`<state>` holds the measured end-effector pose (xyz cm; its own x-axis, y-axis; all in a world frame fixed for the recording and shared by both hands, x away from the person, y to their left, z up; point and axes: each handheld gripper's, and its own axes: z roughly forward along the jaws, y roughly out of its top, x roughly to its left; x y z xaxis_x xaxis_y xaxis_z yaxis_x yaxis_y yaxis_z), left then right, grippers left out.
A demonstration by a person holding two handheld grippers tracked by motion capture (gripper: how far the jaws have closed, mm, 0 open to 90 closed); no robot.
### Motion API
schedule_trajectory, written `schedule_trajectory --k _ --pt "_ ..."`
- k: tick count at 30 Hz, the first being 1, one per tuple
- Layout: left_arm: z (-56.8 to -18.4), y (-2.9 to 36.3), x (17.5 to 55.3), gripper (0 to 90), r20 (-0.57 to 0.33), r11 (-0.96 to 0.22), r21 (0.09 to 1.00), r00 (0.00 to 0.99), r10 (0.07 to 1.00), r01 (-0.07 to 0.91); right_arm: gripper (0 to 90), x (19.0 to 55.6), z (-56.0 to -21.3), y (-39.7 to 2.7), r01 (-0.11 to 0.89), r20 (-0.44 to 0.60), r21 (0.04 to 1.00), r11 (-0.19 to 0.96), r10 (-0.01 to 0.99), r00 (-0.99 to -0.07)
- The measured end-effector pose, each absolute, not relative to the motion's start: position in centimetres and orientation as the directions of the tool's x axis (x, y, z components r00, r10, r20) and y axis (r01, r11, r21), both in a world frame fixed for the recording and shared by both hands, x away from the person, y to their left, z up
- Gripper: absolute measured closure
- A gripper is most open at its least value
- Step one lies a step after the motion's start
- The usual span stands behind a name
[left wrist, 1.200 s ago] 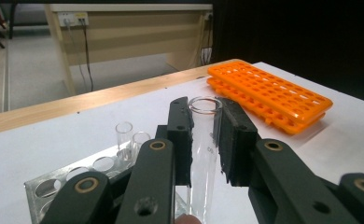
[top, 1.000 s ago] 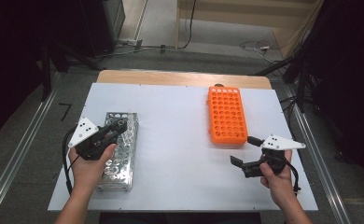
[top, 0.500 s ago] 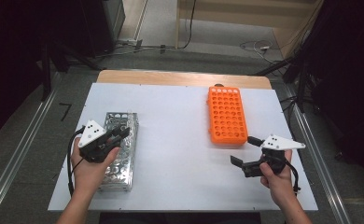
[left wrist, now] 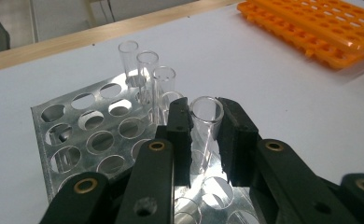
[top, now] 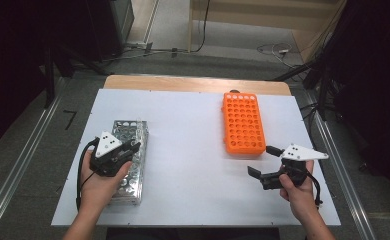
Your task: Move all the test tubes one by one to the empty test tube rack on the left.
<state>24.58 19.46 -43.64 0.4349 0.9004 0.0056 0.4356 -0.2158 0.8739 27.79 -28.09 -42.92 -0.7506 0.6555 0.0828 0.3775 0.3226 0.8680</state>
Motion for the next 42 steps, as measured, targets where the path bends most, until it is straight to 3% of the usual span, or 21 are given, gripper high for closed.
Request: schedule_trajectory --k 11,22,26,35,42 --pt "-43.6 19.5 24.7 73.4 -0.016 -0.208 0.863 0.436 0.9 0.461 0.0 27.8 -43.0 -28.1 0.379 0.082 0.867 0.323 0.658 -0.749" --pt "-43.1 19.7 24.2 60.7 -0.04 -0.191 0.887 0.481 0.876 0.421 0.0 27.8 -43.0 -28.2 0.378 0.085 0.869 0.319 0.658 -0.749" --pt "-42.9 19.8 24.0 53.5 -0.055 -0.177 0.9 0.507 0.86 0.398 0.0 27.9 -42.9 -28.3 0.377 0.084 0.87 0.318 0.657 -0.749" --pt "-42.5 19.5 23.8 27.0 -0.078 -0.155 0.912 0.531 0.844 0.38 0.0 27.9 -43.0 -28.4 0.377 0.084 0.87 0.317 0.659 -0.748" --pt "-42.3 19.8 23.6 13.5 -0.088 -0.133 0.927 0.547 0.833 0.352 0.0 27.9 -43.0 -28.6 0.376 0.084 0.871 0.315 0.659 -0.747"
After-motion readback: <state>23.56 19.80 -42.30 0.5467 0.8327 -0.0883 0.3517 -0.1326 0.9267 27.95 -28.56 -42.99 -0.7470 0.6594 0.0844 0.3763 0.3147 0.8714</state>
